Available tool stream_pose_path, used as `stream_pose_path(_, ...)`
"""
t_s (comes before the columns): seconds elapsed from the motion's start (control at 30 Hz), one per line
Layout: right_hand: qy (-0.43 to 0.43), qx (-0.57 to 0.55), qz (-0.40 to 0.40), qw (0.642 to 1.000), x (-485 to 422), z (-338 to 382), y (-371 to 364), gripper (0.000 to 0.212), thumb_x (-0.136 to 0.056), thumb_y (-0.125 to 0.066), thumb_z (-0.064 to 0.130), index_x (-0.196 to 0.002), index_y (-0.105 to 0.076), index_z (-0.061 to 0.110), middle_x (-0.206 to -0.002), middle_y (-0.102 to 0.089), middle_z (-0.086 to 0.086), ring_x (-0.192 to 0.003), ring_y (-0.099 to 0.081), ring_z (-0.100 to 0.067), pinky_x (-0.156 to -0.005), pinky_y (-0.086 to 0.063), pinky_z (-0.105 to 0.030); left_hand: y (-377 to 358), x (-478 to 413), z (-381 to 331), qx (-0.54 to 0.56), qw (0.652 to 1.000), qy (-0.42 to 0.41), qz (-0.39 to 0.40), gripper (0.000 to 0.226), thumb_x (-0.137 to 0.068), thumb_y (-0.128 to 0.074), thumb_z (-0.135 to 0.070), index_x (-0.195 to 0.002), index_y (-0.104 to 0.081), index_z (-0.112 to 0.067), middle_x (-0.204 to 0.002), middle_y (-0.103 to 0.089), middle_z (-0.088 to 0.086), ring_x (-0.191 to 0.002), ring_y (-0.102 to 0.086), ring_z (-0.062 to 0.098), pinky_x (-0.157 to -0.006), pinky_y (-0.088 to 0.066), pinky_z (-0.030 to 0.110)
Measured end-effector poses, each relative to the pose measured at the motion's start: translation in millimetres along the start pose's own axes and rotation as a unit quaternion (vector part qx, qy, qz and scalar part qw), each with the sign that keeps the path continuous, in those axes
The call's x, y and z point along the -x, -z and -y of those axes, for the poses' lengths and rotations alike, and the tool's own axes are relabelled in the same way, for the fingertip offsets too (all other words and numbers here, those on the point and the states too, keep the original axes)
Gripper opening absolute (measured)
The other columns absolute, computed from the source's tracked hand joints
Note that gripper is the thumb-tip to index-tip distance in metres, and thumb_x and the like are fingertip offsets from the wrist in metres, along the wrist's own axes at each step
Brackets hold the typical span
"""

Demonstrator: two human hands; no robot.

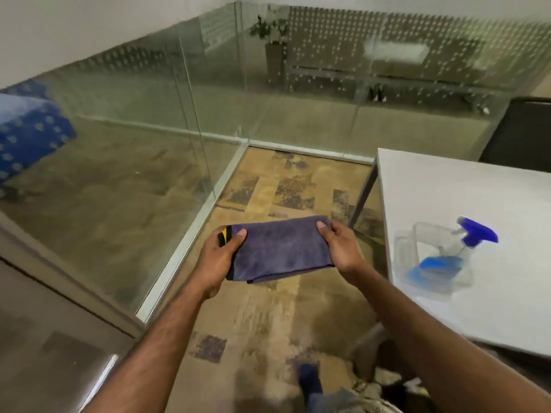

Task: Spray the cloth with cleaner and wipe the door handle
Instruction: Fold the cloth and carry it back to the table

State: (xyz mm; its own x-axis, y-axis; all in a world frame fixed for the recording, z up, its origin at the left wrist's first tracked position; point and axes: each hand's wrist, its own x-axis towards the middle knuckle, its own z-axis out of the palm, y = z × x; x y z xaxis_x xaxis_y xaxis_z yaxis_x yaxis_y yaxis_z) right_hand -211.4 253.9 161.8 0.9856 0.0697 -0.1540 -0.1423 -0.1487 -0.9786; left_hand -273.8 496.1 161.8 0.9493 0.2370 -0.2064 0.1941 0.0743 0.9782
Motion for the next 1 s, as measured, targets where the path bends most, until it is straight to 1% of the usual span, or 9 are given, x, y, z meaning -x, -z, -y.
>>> stream_pose_path(0.13, -0.039, 0.021, -0.066, 0.997, 9.5, -11.7, 55.5, 0.021, -0.101, -0.053, 0.029, -0.109, -0.067, 0.016, -0.104, -0.071, 0.0, -0.093, -0.068, -0.016, -0.071, -0.052, -0.023, -58.5, -3.8, -4.6, -0.026, 0.999, 0.016, 0.037, 0.027, -0.096, -0.065, -0.03, -0.115, -0.066, -0.011, -0.11, -0.074, 0.01, -0.101, -0.072, 0.025, -0.082, -0.056, 0.036)
stream_pose_path(0.23, -0.039, 0.054, -0.099, 0.993, 12.3, -15.0, 92.3, 0.015, -0.097, -0.05, 0.02, -0.096, -0.065, 0.024, -0.099, -0.068, 0.002, -0.089, -0.063, -0.012, -0.069, -0.047, -0.024, -97.8, -5.3, -14.0, -0.051, 0.993, 0.025, 0.106, 0.023, -0.097, -0.064, -0.023, -0.115, -0.069, -0.009, -0.109, -0.076, 0.011, -0.103, -0.072, 0.027, -0.088, -0.057, 0.039)
stream_pose_path(0.33, -0.024, 0.06, -0.115, 0.991, 11.2, -15.7, 130.7, 0.017, -0.094, -0.053, 0.02, -0.108, -0.062, 0.022, -0.105, -0.066, 0.003, -0.093, -0.062, -0.012, -0.073, -0.048, -0.025, -136.6, -10.3, -27.5, -0.074, 0.984, 0.021, 0.16, 0.022, -0.093, -0.067, -0.01, -0.114, -0.071, -0.008, -0.108, -0.077, 0.012, -0.102, -0.073, 0.027, -0.091, -0.056, 0.04)
stream_pose_path(0.43, -0.008, 0.046, -0.127, 0.991, 6.0, -8.3, 173.2, 0.013, -0.097, -0.054, 0.024, -0.109, -0.055, 0.03, -0.101, -0.063, 0.013, -0.089, -0.06, -0.003, -0.064, -0.047, -0.013, -180.1, -22.5, -43.1, -0.089, 0.982, -0.003, 0.168, 0.023, -0.088, -0.068, 0.002, -0.104, -0.072, -0.014, -0.094, -0.079, 0.003, -0.09, -0.074, 0.02, -0.077, -0.059, 0.031)
stream_pose_path(0.6, 0.041, 0.042, -0.161, 0.985, -9.1, 15.0, 254.5, 0.021, -0.097, -0.056, 0.022, -0.117, -0.061, 0.02, -0.105, -0.067, 0.009, -0.094, -0.064, -0.005, -0.073, -0.049, -0.019, -259.5, -44.8, -72.6, -0.086, 0.976, -0.024, 0.199, 0.033, -0.088, -0.059, 0.011, -0.087, -0.073, -0.019, -0.08, -0.076, -0.001, -0.076, -0.073, 0.015, -0.064, -0.058, 0.026)
stream_pose_path(0.7, 0.068, 0.06, -0.163, 0.982, -24.8, 26.5, 301.6, 0.024, -0.098, -0.055, 0.023, -0.12, -0.061, 0.016, -0.11, -0.068, 0.002, -0.099, -0.065, -0.012, -0.079, -0.054, -0.025, -305.0, -67.0, -85.2, -0.078, 0.973, -0.029, 0.214, 0.029, -0.088, -0.049, 0.013, -0.095, -0.066, -0.009, -0.082, -0.07, 0.005, -0.076, -0.067, 0.019, -0.066, -0.055, 0.029)
stream_pose_path(0.8, 0.079, 0.057, -0.172, 0.98, -47.2, 27.8, 343.3, 0.026, -0.099, -0.054, 0.022, -0.123, -0.06, 0.013, -0.116, -0.067, -0.005, -0.103, -0.065, -0.018, -0.085, -0.056, -0.03, -354.3, -92.9, -90.7, -0.06, 0.974, -0.02, 0.217, 0.033, -0.086, -0.047, 0.013, -0.104, -0.063, -0.01, -0.088, -0.067, 0.005, -0.08, -0.064, 0.019, -0.071, -0.054, 0.032)
stream_pose_path(0.9, 0.067, 0.034, -0.176, 0.982, -73.4, 24.7, 383.3, 0.028, -0.099, -0.055, 0.022, -0.125, -0.059, 0.013, -0.117, -0.067, -0.004, -0.103, -0.066, -0.016, -0.08, -0.056, -0.027, -402.8, -120.6, -90.0, -0.029, 0.982, -0.026, 0.187, 0.035, -0.087, -0.054, 0.012, -0.108, -0.061, -0.016, -0.093, -0.068, 0.002, -0.086, -0.066, 0.02, -0.072, -0.057, 0.032)
stream_pose_path(1.0, 0.035, 0.019, -0.174, 0.984, -98.9, 13.6, 417.8, 0.027, -0.099, -0.057, 0.022, -0.122, -0.063, 0.01, -0.109, -0.071, -0.005, -0.094, -0.069, -0.017, -0.07, -0.059, -0.028, -445.2, -148.5, -81.3, -0.015, 0.987, -0.041, 0.157, 0.045, -0.09, -0.062, 0.007, -0.131, -0.054, -0.011, -0.106, -0.07, 0.003, -0.093, -0.07, 0.018, -0.077, -0.06, 0.034)
